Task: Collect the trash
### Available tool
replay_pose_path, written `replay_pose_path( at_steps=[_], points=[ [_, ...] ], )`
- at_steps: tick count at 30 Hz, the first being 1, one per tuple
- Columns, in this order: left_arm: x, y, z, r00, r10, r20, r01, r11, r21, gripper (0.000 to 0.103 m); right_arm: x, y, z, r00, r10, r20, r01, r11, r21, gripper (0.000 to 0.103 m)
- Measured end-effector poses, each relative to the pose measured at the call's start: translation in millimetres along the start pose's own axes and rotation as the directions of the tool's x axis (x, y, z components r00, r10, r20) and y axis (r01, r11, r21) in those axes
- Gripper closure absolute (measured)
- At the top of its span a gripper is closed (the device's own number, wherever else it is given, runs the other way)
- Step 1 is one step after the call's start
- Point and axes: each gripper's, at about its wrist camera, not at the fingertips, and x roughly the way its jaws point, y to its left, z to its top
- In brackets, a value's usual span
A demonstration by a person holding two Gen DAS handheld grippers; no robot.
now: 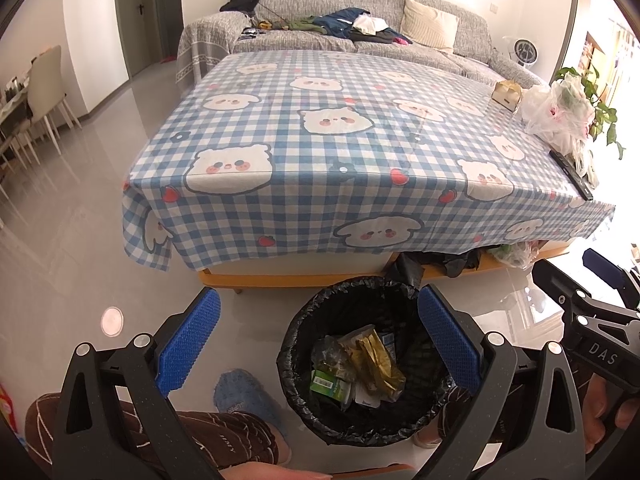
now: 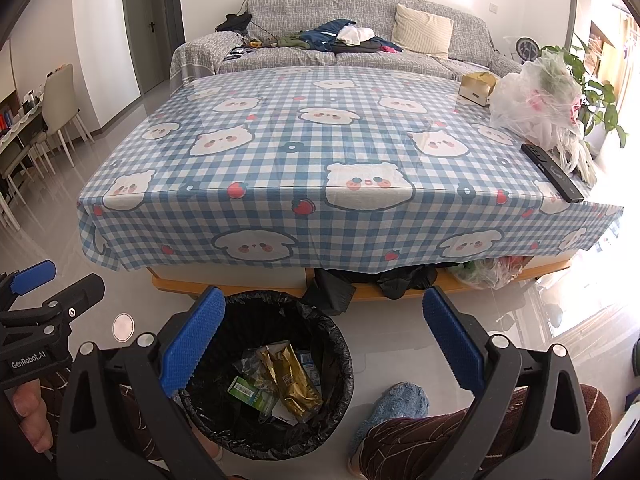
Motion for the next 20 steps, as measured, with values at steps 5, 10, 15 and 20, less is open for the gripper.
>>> replay_pose_path(
  at_steps=[5, 10, 15, 20],
  points=[
    [0.5, 0.1, 0.6, 1.0, -0.002, -0.001, 0.002, 1.0, 0.004, 0.006, 0.1, -0.1, 0.0, 1.0, 0.0, -0.001, 0.0, 1.0, -0.001, 0.008],
    [0.7, 0.1, 1.0, 1.0, -0.001, 0.0, 0.001, 1.0, 0.002, 0.006, 0.0, -0.1, 0.1, 1.0, 0.0, 0.0, 0.0, 1.0, 0.0, 0.008],
    [0.2, 1.3, 0.3, 1.0, -0.001, 0.0, 0.001, 1.0, -0.003, 0.006, -0.2, -0.3, 0.1, 1.0, 0.0, 0.001, 0.0, 1.0, 0.0, 0.008],
    [-1.6, 2.5, -0.4, 1.0, 0.01, 0.008, -0.01, 1.0, -0.005, 0.006, -0.1, -0.6, 0.1, 1.0, 0.0, 0.0, 0.0, 1.0, -0.001, 0.008]
  ],
)
